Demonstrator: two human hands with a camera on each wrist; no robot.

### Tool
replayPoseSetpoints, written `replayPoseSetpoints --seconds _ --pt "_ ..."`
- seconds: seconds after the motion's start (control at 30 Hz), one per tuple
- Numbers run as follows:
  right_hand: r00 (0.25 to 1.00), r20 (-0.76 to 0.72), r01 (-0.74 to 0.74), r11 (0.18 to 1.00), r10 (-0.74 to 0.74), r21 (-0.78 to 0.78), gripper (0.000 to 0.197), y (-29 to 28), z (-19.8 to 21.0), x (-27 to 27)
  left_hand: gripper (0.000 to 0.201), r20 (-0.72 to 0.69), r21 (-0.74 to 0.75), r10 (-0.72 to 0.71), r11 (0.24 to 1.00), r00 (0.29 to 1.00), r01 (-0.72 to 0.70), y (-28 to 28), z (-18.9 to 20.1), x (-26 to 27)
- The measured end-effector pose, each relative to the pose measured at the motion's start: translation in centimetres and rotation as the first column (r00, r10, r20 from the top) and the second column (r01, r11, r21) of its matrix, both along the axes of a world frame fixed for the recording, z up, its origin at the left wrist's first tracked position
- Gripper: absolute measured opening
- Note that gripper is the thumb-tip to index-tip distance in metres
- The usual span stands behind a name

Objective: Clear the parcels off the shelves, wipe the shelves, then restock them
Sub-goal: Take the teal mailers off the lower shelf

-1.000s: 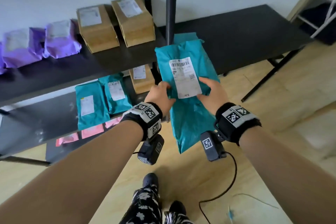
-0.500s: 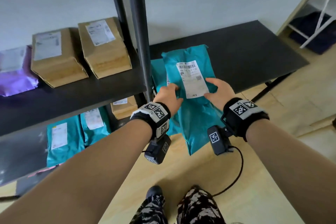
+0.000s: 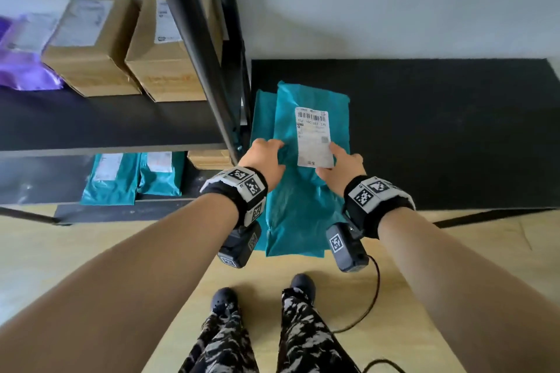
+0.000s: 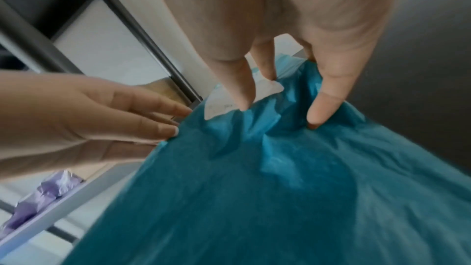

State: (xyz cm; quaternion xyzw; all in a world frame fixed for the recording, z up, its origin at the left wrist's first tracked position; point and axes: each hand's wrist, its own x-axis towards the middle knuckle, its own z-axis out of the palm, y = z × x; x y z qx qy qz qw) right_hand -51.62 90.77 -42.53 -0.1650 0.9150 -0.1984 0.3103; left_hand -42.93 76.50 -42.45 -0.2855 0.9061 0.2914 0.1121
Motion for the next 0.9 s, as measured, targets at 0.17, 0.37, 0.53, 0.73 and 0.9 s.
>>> replayPoseSetpoints --seconds 0.17,0.37,0.53,0.73,0.9 --pt "1.000 -0.017 -0.021 0.999 0.022 0.049 0.064 -0.2 -1.4 -0.1 0.052 0.015 -0.018 -0.002 1.000 1.000 0.002 0.4 0.0 0.3" --pt "0.968 -0.252 0.050 0.995 -0.025 0.091 0.042 -1.0 1.0 1.9 0.049 -0.060 -0.014 0.024 1.000 0.998 -0.025 0.2 0.2 2.6" --pt "0.932 -0.363 -0.034 0.999 0.017 -0.040 0.044 -3.9 3.0 7.5 0.045 -0.107 -0.017 0.036 0.999 0.994 -0.038 -1.8 1.1 7.9" --pt "0.915 -0.396 -0.135 0.984 0.077 -0.121 0.046 -10.8 3.4 18.9 0.043 -0.164 -0.011 0.104 0.994 0.981 -0.107 -7.4 1.7 19.6" --pt "0.928 -0.345 -0.202 0.967 0.139 -0.154 0.046 -16.4 2.7 28.1 0.042 -0.158 -0.015 0.181 0.982 0.971 -0.186 -13.3 1.6 29.9"
